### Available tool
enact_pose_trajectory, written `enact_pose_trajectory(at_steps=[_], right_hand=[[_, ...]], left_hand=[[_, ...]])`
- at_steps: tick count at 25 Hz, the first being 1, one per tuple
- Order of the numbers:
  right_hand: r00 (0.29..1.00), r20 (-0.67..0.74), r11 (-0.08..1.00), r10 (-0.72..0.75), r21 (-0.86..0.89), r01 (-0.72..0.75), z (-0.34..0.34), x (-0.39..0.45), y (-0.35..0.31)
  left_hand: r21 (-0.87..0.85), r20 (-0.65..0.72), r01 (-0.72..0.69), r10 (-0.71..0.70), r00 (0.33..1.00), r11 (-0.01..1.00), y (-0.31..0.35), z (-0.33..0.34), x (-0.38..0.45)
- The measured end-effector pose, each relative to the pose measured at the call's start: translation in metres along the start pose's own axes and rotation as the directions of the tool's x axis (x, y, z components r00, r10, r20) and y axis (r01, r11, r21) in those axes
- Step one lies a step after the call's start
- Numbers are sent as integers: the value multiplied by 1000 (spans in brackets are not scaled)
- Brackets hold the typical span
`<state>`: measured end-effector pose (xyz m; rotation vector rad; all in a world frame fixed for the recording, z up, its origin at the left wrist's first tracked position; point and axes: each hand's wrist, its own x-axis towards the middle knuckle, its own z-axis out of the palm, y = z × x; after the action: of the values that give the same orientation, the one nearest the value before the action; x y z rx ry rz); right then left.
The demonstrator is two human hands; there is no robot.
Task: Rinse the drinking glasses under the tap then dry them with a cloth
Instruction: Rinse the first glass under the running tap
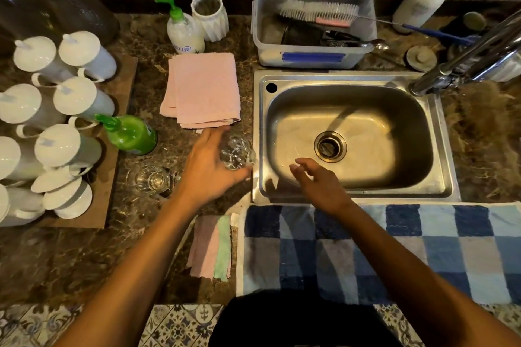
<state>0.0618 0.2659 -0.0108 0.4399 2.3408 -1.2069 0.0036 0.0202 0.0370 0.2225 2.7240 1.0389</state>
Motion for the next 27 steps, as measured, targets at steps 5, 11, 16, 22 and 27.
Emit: enact_pose_trajectory(at_steps=[5, 11, 16, 22, 27], right_hand=[[999, 14, 948, -47, 317, 40, -33, -52, -31], [996, 85, 818, 3, 574, -51, -51, -90, -24], [997, 56, 744, 47, 664, -73, -80, -92, 18], [993, 100, 692, 63, 713, -116, -140, -71, 79], [971, 232, 772, 54, 608, -188, -204, -39, 130]], left_hand=[[-145, -9, -83, 83, 997, 986, 45, 10, -26], [-272, 40, -72, 86, 996, 960, 89, 43, -37], [-276, 43, -115, 131, 990, 954, 132, 80, -40], [-385, 50, -86, 114, 992, 919, 192, 146, -25], [-374, 27, -65, 81, 996, 925, 227, 204, 4]])
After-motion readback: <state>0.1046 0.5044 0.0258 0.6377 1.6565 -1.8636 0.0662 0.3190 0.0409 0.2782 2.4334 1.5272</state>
